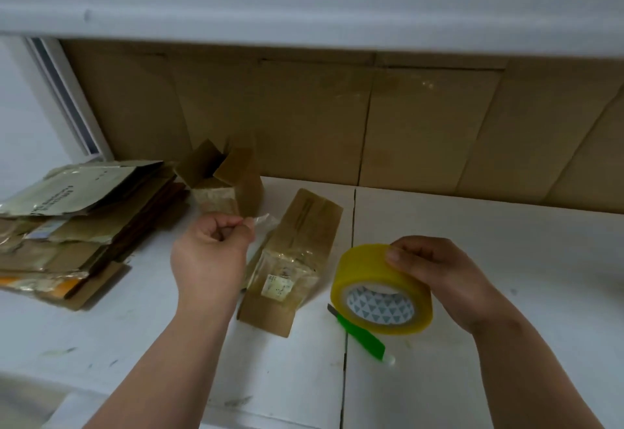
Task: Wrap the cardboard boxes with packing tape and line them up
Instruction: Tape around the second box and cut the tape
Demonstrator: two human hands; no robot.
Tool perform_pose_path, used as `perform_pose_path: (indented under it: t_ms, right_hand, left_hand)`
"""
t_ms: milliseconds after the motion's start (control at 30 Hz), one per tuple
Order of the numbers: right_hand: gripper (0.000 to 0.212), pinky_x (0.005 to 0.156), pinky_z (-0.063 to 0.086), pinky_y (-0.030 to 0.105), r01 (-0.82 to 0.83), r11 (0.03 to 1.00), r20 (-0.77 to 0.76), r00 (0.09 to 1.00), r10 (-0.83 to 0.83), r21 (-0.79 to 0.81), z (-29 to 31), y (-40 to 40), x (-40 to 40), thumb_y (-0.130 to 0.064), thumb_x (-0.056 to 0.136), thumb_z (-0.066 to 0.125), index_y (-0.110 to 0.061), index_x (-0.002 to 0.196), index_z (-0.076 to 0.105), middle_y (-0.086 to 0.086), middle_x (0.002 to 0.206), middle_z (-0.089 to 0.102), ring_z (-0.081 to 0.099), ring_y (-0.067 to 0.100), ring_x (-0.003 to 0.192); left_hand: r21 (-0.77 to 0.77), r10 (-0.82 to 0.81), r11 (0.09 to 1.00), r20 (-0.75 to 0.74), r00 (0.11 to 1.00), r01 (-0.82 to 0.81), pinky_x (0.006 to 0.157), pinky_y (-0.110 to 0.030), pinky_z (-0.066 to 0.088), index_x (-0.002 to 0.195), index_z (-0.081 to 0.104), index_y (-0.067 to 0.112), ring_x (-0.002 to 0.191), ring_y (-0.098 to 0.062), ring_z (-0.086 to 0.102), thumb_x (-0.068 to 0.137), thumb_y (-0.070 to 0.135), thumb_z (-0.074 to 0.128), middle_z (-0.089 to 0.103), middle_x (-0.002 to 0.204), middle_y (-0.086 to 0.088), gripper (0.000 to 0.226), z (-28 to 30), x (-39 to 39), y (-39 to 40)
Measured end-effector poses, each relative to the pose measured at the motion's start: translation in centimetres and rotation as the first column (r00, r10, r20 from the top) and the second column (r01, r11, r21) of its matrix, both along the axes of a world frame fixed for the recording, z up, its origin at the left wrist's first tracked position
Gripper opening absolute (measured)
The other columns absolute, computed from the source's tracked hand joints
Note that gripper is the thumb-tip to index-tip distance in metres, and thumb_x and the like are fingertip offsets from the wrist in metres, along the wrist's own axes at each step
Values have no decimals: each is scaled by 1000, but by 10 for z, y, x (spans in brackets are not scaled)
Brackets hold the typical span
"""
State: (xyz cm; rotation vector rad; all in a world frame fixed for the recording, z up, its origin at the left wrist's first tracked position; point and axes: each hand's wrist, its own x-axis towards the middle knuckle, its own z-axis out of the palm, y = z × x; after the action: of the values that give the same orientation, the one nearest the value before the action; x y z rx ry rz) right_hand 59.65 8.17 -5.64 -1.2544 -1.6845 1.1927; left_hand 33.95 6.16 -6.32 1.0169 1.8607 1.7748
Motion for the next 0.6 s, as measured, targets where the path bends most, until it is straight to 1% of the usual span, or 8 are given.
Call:
perform_pose_path:
  t_ms: [33, 100, 167, 267, 333, 433, 500, 600]
  right_hand:
    - [27, 66, 48, 30, -3, 1000, 13, 1000, 3, 0, -1, 2, 0, -42, 84, 69, -16, 76, 73, 8, 73, 68, 65, 17, 67]
    - [24, 67, 48, 32, 4, 1000, 49, 999, -4, 2, -2, 5, 1, -33, 92, 66, -15, 78, 73, 10, 76, 70, 67, 17, 69]
    - [25, 66, 48, 30, 9, 1000, 84, 996, -10, 3, -3, 8, 1, -36, 92, 66, -15, 79, 73, 8, 75, 70, 67, 16, 68]
    - [38, 65, 49, 32, 12, 1000, 114, 993, -12, -1, -2, 11, -2, -52, 78, 64, -15, 80, 73, 9, 77, 70, 69, 23, 72]
    - [41, 66, 49, 33, 9, 1000, 159, 987, -11, 10, -3, 14, -4, -51, 83, 65, -11, 84, 72, 14, 82, 69, 69, 29, 79]
    - [31, 68, 49, 32, -9, 1000, 253, 967, 6, 8, -6, 17, -7, -38, 93, 63, -9, 88, 71, 14, 87, 69, 68, 27, 83]
    - [27, 69, 50, 31, -13, 1000, 290, 957, 16, -12, -7, 18, -11, -38, 93, 62, -14, 88, 72, 9, 86, 69, 68, 23, 81]
    - [20, 68, 50, 27, -20, 999, 319, 947, 30, -35, -7, 19, -19, -40, 93, 62, -24, 90, 72, -1, 87, 69, 67, 15, 83]
  left_hand:
    - [-9, 14, 1000, -2, 1000, -14, 71, -30, 53, 76, 69, 27, 66, -3, 64, 84, 17, 75, 69, 67, 12, 14, -1, 1, -1]
    - [-20, 31, 999, -6, 999, -31, 67, -24, 50, 76, 69, 27, 65, -3, 63, 85, 15, 74, 70, 69, 11, 15, -4, 3, -2]
    - [-25, 46, 999, 1, 999, -46, 66, -23, 49, 75, 69, 27, 67, -5, 64, 84, 16, 74, 70, 69, 9, 15, -6, 4, -3]
    - [-31, 62, 998, 17, 998, -61, 67, -24, 50, 71, 69, 30, 68, -6, 65, 84, 17, 74, 70, 68, 13, 19, -10, 4, -4]
    - [-37, 70, 997, 24, 997, -69, 67, -26, 52, 72, 69, 28, 69, -8, 66, 84, 16, 74, 71, 68, 9, 18, -13, 4, -5]
    - [-66, 73, 995, 19, 997, -71, 68, -29, 52, 76, 71, 25, 71, -17, 67, 85, 18, 74, 71, 71, 5, 12, -16, 4, -5]
    - [-95, 70, 993, 24, 997, -67, 68, -30, 53, 75, 70, 25, 71, -18, 67, 85, 19, 74, 70, 71, 4, 12, -18, 3, -5]
    - [-153, 56, 987, 26, 998, -51, 72, -37, 55, 77, 68, 24, 73, -21, 67, 84, 22, 76, 71, 73, 0, 11, -22, -2, -4]
